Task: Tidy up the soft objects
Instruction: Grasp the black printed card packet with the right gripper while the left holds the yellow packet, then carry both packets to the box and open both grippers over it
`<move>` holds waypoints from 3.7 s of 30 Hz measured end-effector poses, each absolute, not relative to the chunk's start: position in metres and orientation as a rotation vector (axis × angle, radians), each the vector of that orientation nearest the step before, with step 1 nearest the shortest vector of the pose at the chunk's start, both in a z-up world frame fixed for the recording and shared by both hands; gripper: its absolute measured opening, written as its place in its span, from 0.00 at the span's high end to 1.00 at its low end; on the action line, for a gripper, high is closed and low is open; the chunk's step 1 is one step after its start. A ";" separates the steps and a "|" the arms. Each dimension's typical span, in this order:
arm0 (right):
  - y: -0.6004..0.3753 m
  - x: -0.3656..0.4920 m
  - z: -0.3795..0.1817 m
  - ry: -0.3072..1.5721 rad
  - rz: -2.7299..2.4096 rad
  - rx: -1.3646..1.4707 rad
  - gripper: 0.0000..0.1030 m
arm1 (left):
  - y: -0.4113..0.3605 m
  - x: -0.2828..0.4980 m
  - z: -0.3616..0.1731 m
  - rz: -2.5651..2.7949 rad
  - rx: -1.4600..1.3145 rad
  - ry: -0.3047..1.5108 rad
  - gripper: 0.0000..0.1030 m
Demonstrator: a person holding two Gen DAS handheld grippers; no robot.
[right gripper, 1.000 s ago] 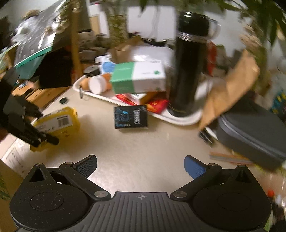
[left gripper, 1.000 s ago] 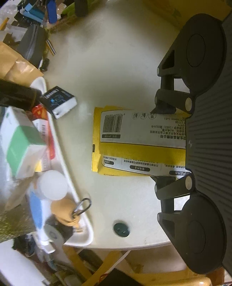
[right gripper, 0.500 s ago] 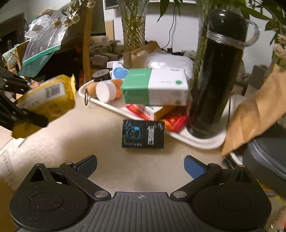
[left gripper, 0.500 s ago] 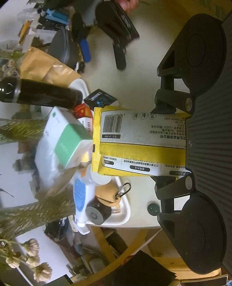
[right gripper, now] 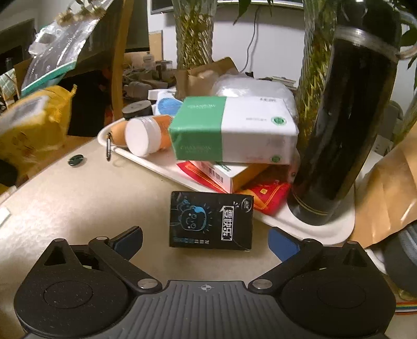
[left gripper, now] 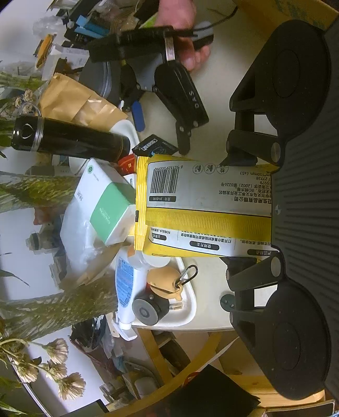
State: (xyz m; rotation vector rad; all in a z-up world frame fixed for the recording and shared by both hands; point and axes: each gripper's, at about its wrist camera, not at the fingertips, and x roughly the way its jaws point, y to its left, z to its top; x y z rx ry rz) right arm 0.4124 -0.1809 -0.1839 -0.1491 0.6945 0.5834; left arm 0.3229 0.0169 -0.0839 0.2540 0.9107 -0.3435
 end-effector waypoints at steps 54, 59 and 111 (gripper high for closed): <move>-0.272 0.244 0.014 0.685 0.538 -0.164 0.29 | -0.011 0.216 0.019 -0.317 0.289 0.815 0.46; -0.273 0.215 0.026 0.670 0.557 -0.166 0.29 | -0.016 0.193 0.031 -0.324 0.286 0.814 0.46; -0.270 0.080 0.016 0.729 0.751 -0.244 0.28 | 0.000 0.069 0.031 -0.322 0.044 0.824 0.24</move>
